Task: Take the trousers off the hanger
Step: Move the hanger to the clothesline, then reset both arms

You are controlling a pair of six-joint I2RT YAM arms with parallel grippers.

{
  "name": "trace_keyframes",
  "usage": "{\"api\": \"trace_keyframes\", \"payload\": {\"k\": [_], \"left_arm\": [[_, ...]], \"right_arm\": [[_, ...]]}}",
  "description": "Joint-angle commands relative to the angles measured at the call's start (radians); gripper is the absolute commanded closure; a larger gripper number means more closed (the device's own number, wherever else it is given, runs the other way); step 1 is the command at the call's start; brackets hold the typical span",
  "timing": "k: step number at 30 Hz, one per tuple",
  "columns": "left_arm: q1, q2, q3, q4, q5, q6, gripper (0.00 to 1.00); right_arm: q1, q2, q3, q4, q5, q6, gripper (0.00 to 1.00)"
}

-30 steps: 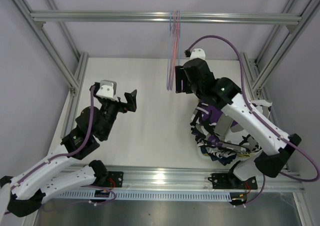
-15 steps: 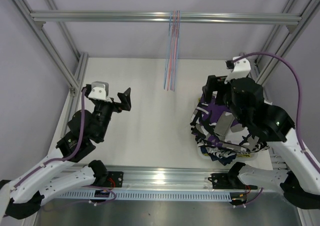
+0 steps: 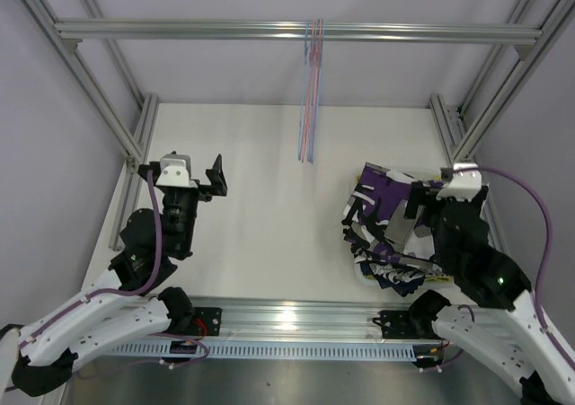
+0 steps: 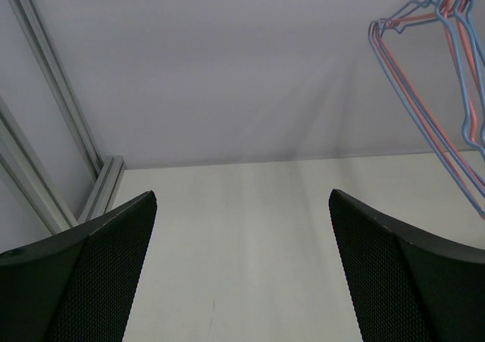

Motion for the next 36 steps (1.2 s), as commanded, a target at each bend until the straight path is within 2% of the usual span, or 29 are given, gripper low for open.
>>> {"api": "trace_keyframes", "payload": {"k": [1,4,7,14,17,21,25,30,36], "left_arm": [[0.007,0.002,-0.006,0.100,-0.029,0.054,0.01],[0.009,0.003,-0.005,0.091,-0.015,0.040,0.01],[0.020,-0.003,0.009,0.063,0.005,0.006,0.01],[0.027,-0.021,0.006,0.049,0.013,-0.017,0.01],[0.027,-0.032,0.006,0.049,0.013,-0.018,0.01],[0.036,-0.035,0.009,0.044,0.007,-0.029,0.01],[0.049,-0.050,0.010,0.046,0.002,-0.028,0.01],[0.066,-0.089,0.000,0.070,-0.009,-0.017,0.01],[0.087,-0.147,-0.020,0.124,-0.030,0.009,0.00]], "right_arm": [[0.012,-0.212,-0.090,0.154,0.006,-0.052,0.05],[0.050,-0.317,-0.182,0.213,0.090,-0.088,0.01],[0.069,-0.360,-0.192,0.213,0.074,-0.075,0.00],[0.077,-0.259,-0.146,0.181,0.049,-0.020,0.01],[0.066,-0.163,-0.064,0.084,0.088,0.065,0.00],[0.041,0.087,0.085,-0.127,0.111,0.253,0.01],[0.043,0.227,0.164,-0.192,0.102,0.347,0.00],[0.061,0.240,0.132,-0.108,0.057,0.344,0.01],[0.071,0.145,0.100,-0.039,0.106,0.309,0.01]]}}
